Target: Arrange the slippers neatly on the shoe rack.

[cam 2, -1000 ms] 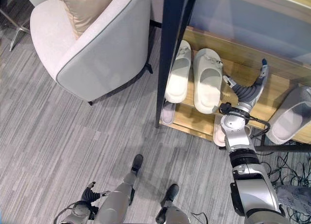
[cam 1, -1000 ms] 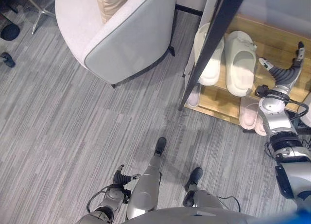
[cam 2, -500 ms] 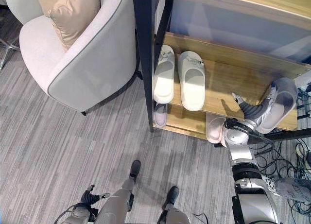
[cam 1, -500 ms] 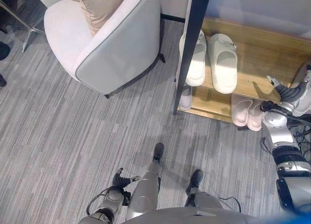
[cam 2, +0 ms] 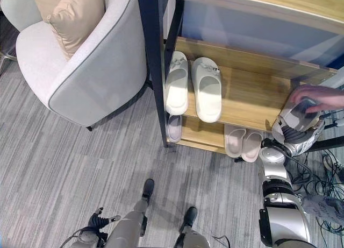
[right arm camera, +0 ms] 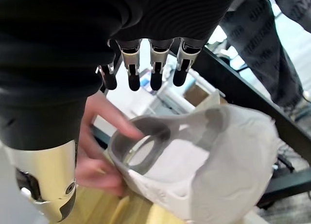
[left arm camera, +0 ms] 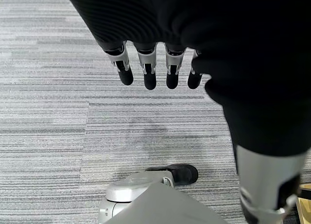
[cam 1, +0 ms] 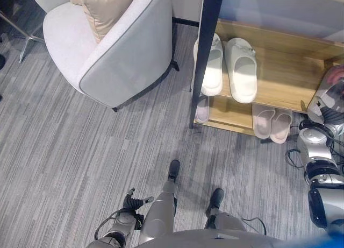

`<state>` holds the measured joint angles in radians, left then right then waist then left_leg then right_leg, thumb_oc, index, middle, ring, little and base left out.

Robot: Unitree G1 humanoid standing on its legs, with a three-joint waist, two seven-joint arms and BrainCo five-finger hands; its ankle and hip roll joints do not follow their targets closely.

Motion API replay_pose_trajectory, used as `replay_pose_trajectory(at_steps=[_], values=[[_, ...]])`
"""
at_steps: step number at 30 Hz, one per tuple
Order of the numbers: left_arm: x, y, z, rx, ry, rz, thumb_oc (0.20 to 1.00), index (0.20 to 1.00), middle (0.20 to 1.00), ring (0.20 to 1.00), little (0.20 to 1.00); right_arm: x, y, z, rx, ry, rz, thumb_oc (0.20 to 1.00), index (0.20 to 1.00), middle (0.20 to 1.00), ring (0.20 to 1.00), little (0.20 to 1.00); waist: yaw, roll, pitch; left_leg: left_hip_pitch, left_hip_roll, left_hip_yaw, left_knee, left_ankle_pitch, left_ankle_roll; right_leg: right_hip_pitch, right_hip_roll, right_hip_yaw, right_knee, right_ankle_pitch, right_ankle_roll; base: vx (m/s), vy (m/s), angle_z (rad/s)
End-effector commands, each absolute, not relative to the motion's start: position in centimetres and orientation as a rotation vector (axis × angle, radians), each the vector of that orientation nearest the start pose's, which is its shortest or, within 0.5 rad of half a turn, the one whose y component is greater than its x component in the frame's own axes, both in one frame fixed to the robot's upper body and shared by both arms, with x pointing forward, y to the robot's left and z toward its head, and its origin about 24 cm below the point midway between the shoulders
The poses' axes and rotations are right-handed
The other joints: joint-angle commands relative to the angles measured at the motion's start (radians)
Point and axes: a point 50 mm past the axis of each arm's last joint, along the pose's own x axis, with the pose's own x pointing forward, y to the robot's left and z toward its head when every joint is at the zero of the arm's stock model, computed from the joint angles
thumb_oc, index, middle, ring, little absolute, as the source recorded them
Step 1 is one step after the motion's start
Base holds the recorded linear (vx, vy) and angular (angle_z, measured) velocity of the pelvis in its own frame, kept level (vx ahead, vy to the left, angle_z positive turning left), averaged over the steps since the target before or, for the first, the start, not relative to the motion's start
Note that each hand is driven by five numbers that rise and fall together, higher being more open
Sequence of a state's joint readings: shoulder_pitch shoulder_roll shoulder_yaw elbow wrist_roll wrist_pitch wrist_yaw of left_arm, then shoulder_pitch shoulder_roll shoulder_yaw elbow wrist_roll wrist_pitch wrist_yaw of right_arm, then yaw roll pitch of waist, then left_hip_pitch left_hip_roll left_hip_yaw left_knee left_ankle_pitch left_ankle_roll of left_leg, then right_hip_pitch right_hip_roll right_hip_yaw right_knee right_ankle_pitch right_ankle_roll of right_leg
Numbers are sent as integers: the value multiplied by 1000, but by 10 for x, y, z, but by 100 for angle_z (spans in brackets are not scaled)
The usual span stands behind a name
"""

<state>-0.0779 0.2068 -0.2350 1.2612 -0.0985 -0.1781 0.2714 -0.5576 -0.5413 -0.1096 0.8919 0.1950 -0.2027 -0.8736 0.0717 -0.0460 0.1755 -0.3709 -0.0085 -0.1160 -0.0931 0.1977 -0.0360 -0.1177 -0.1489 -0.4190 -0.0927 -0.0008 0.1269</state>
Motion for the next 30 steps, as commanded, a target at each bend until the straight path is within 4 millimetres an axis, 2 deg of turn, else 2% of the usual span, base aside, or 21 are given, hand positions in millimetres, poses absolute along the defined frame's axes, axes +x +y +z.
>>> replay_pose_trajectory(at_steps=[1, 9, 19, 25, 30], values=[[122, 203, -158, 368, 1042, 187, 1000, 1000, 1000, 1000, 1000, 304, -359, 125, -280, -185, -1199, 1000, 1000, 1000, 1000, 1000, 8, -2, 23, 54, 4, 38, 6, -186, -42, -24, -60, 48, 7, 11, 57, 0, 0, 0], [128, 206, -155, 376, 1032, 197, 1000, 1000, 1000, 1000, 1000, 312, -369, 147, -315, -186, -1197, 1000, 1000, 1000, 1000, 1000, 2, 5, 38, 40, 3, 58, 6, -178, -45, -47, -64, 67, 9, 20, 59, 5, -14, -8], [131, 207, -154, 392, 1004, 176, 1000, 1000, 1000, 1000, 1000, 318, -369, 134, -249, -128, -1060, 1000, 1000, 1000, 1000, 1000, -2, 7, 44, 42, -1, 66, 6, -183, -41, -55, -71, 74, 11, 26, 61, 3, -4, -1], [133, 210, -152, 404, 986, 170, 1000, 1000, 1000, 1000, 1000, 319, -357, 130, -245, -194, -957, 1000, 1000, 1000, 1000, 1000, -6, -2, 37, 54, -2, 64, 6, -190, -38, -43, -72, 68, 15, 23, 62, -3, 2, 1], [137, 216, -150, 411, 980, 189, 1000, 1000, 1000, 1000, 1000, 331, -331, 145, -345, -282, -786, 1000, 1000, 1000, 1000, 1000, -8, -18, 42, 53, 2, 64, 6, -188, -37, -48, -71, 71, 14, 29, 61, -32, 16, 0]])
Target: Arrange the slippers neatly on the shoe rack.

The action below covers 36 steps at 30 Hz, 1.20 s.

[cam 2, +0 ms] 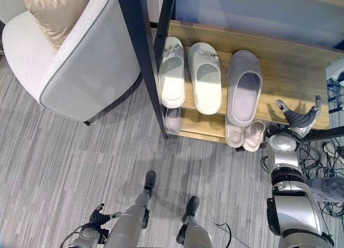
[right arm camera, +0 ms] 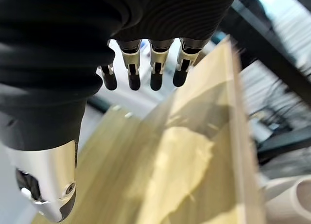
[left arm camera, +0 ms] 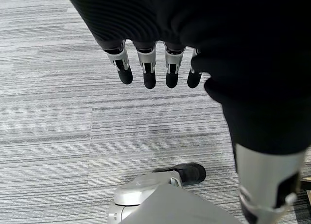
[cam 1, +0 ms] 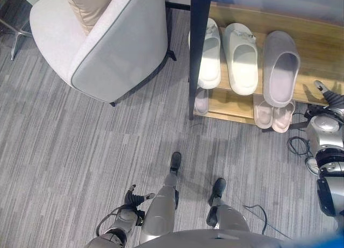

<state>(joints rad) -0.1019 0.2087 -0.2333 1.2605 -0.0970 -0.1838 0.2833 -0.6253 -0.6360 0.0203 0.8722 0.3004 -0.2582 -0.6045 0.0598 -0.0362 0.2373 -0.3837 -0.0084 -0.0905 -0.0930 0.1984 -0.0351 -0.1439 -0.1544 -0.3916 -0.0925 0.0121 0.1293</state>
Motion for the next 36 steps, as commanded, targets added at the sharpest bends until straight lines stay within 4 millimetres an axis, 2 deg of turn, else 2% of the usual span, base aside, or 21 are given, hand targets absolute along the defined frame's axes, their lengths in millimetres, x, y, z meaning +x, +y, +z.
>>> replay_pose_trajectory(at_steps=[1, 2, 6, 11, 21, 25, 31, 36], values=[[138, 217, -149, 413, 977, 191, 1000, 1000, 1000, 1000, 1000, 332, -329, 147, -362, -293, -775, 1000, 1000, 1000, 1000, 1000, 4, -31, -20, 65, 1, 38, 6, -188, -38, -21, -65, 44, 13, 16, 59, -40, 18, -1], [139, 218, -149, 413, 973, 200, 1000, 1000, 1000, 1000, 1000, 335, -318, 155, -403, -335, -733, 1000, 1000, 1000, 1000, 1000, 4, -39, -20, 65, 2, 38, 6, -187, -38, -22, -64, 46, 13, 17, 60, 0, 0, 0], [141, 221, -147, 415, 970, 216, 1000, 1000, 1000, 1000, 1000, 340, -306, 160, -444, -359, -692, 1000, 1000, 1000, 1000, 1000, 6, -52, -17, 63, 3, 37, 6, -186, -37, -22, -63, 46, 14, 19, 59, 0, 0, 0], [145, 225, -145, 422, 963, 237, 1000, 1000, 1000, 1000, 1000, 345, -301, 172, -533, -381, -696, 1000, 1000, 1000, 1000, 1000, 12, -65, -8, 53, 2, 35, 6, -182, -37, -32, -63, 44, 20, 22, 59, 0, 0, 0], [158, 232, -138, 424, 927, 280, 1000, 1000, 1000, 1000, 1000, 358, -300, 195, -774, -360, -732, 1000, 1000, 1000, 1000, 1000, 27, -96, 14, 25, 7, 32, 6, -173, -41, -54, -58, 40, 21, 28, 61, -1, 4, 0], [160, 232, -138, 419, 921, 278, 1000, 1000, 1000, 1000, 1000, 366, -299, 209, -783, -350, -732, 1000, 1000, 1000, 1000, 1000, 34, -103, 25, 12, 8, 34, 6, -169, -42, -65, -57, 40, 19, 33, 61, 0, 0, 0], [161, 232, -137, 410, 920, 281, 1000, 1000, 1000, 1000, 1000, 370, -298, 214, -789, -330, -735, 1000, 1000, 1000, 1000, 1000, 35, -103, 31, 6, 9, 38, 6, -169, -42, -72, -56, 44, 18, 34, 61, 2, 3, -1], [170, 236, -132, 397, 894, 307, 1000, 1000, 1000, 1000, 1000, 375, -295, 228, -827, -328, -707, 1000, 1000, 1000, 1000, 1000, 35, -102, 41, 0, 11, 40, 6, -169, -42, -81, -54, 49, 21, 36, 61, -2, 13, -3]])
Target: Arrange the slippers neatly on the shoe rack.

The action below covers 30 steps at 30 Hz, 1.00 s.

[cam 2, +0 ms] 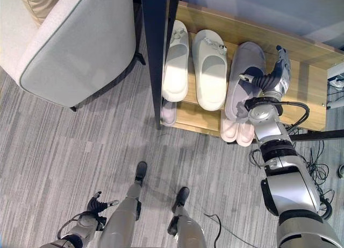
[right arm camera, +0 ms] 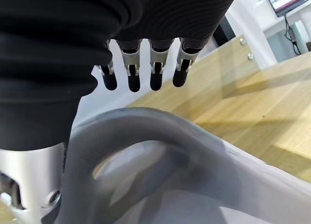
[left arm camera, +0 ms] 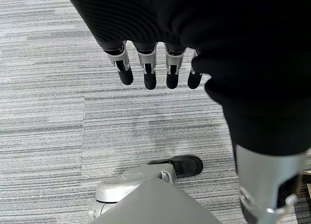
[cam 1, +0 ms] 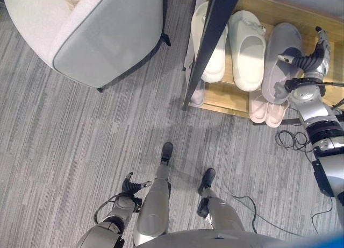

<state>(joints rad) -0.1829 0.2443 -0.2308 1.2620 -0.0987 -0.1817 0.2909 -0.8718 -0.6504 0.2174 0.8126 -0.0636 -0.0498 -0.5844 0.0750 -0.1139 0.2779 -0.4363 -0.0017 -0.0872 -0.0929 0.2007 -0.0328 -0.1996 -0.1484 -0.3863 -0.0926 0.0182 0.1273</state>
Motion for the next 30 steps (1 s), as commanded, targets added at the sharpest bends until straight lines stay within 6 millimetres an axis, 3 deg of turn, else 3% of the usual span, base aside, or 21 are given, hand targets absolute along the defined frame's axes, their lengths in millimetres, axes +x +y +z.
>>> replay_pose_trajectory(at_steps=[1, 2, 3, 4, 10, 18, 30], values=[[171, 236, -132, 396, 892, 307, 1000, 1000, 1000, 1000, 1000, 376, -295, 228, -831, -322, -702, 1000, 1000, 1000, 1000, 1000, 20, -25, 1, 52, 4, 38, 6, -171, -44, -25, -59, 44, 21, 29, 63, 2, 9, -5], [172, 236, -132, 393, 892, 310, 1000, 1000, 1000, 1000, 1000, 379, -295, 228, -852, -296, -688, 457, 457, 457, 457, 457, 20, -24, 1, 52, 6, 37, 6, -170, -44, -26, -58, 44, 21, 28, 61, 0, 14, -6], [173, 235, -132, 390, 890, 307, 1000, 1000, 1000, 1000, 1000, 381, -296, 226, -871, -263, -672, 300, 300, 300, 300, 300, 21, -24, 1, 53, 7, 37, 6, -170, -44, -26, -58, 44, 21, 29, 61, 1, 15, -7], [173, 234, -132, 388, 889, 302, 1000, 1000, 1000, 1000, 1000, 382, -296, 223, -881, -239, -661, 200, 200, 200, 200, 200, 21, -23, 1, 52, 7, 36, 6, -170, -44, -25, -58, 45, 21, 29, 61, 3, 10, -3], [172, 228, -134, 380, 898, 272, 1000, 1000, 1000, 1000, 1000, 378, -311, 193, -943, -103, -667, 200, 200, 200, 200, 200, 17, -16, -7, 57, 6, 30, 6, -168, -43, -21, -57, 39, 23, 26, 60, -3, 4, 1], [171, 223, -135, 396, 898, 248, 1000, 1000, 1000, 1000, 1000, 352, -340, 191, -1021, -197, -906, 200, 200, 200, 200, 200, 9, -7, -11, 85, 11, 39, 6, -178, -39, -8, -61, 50, 36, 14, 62, -12, 2, 1], [158, 222, -141, 414, 930, 235, 1000, 1000, 1000, 1000, 1000, 344, -309, 184, -1048, -419, -800, 200, 200, 200, 200, 200, -4, -6, -44, 105, 7, 41, 6, -183, -31, 5, -65, 56, 36, 13, 60, -14, -1, -3]])
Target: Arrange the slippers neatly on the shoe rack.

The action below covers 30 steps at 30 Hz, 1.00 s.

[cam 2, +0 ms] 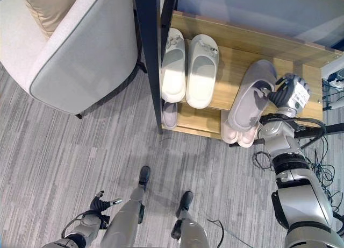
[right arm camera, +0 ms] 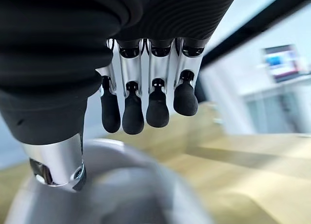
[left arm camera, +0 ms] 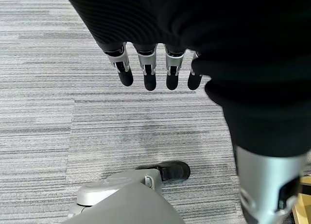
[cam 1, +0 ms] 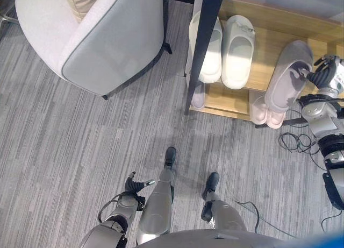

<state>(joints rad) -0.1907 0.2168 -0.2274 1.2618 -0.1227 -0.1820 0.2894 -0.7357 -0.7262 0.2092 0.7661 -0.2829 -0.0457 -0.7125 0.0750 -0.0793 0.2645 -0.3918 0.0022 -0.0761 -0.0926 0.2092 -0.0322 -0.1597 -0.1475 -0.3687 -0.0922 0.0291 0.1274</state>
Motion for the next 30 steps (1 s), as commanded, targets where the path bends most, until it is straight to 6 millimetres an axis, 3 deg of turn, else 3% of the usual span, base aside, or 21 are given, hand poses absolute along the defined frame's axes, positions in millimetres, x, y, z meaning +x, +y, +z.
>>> replay_pose_trajectory(at_steps=[1, 6, 7, 8, 9, 17, 30], values=[[157, 222, -141, 416, 933, 235, 1000, 1000, 1000, 1000, 1000, 343, -309, 182, -1045, -424, -796, 200, 200, 200, 200, 200, -3, -41, -34, 64, 3, 30, 5, -193, -32, -30, -66, 39, 36, -1, 59, 8, -11, 5], [150, 224, -144, 428, 951, 234, 1000, 1000, 1000, 1000, 1000, 341, -312, 170, -1027, -390, -800, 200, 200, 200, 200, 200, 1, -44, -39, 72, 3, 29, 5, -194, -30, -23, -65, 38, 40, -6, 58, -21, -8, 1], [150, 224, -144, 428, 951, 234, 1000, 1000, 1000, 1000, 1000, 341, -312, 170, -1027, -390, -800, 300, 300, 300, 300, 300, 1, -44, -39, 72, 3, 29, 5, -194, -30, -23, -65, 38, 40, -6, 58, 0, 0, 0], [149, 223, -144, 429, 954, 233, 1000, 1000, 1000, 1000, 1000, 340, -315, 170, -1010, -378, -828, 925, 925, 925, 925, 925, 0, -43, -38, 69, 1, 29, 5, -192, -31, -26, -66, 39, 38, -3, 59, 0, 0, 0], [148, 222, -145, 427, 957, 230, 1000, 1000, 1000, 1000, 1000, 339, -317, 170, -1007, -376, -843, 1000, 1000, 1000, 1000, 1000, 0, -42, -37, 67, 0, 30, 5, -191, -31, -29, -67, 39, 36, 0, 59, -37, 2, 0], [141, 221, -148, 430, 979, 224, 1000, 1000, 1000, 1000, 1000, 338, -328, 166, -994, -324, -870, 1000, 1000, 1000, 1000, 1000, -2, -34, -40, 59, -8, 26, 5, -192, -27, -37, -70, 43, 36, 7, 61, 0, 0, 0], [147, 226, -145, 432, 965, 243, 1000, 1000, 1000, 1000, 1000, 351, -327, 162, -968, -195, -795, 1000, 1000, 1000, 1000, 1000, 8, -44, -25, 44, -4, 28, 5, -185, -28, -55, -71, 49, 37, 13, 62, 2, -1, 0]])
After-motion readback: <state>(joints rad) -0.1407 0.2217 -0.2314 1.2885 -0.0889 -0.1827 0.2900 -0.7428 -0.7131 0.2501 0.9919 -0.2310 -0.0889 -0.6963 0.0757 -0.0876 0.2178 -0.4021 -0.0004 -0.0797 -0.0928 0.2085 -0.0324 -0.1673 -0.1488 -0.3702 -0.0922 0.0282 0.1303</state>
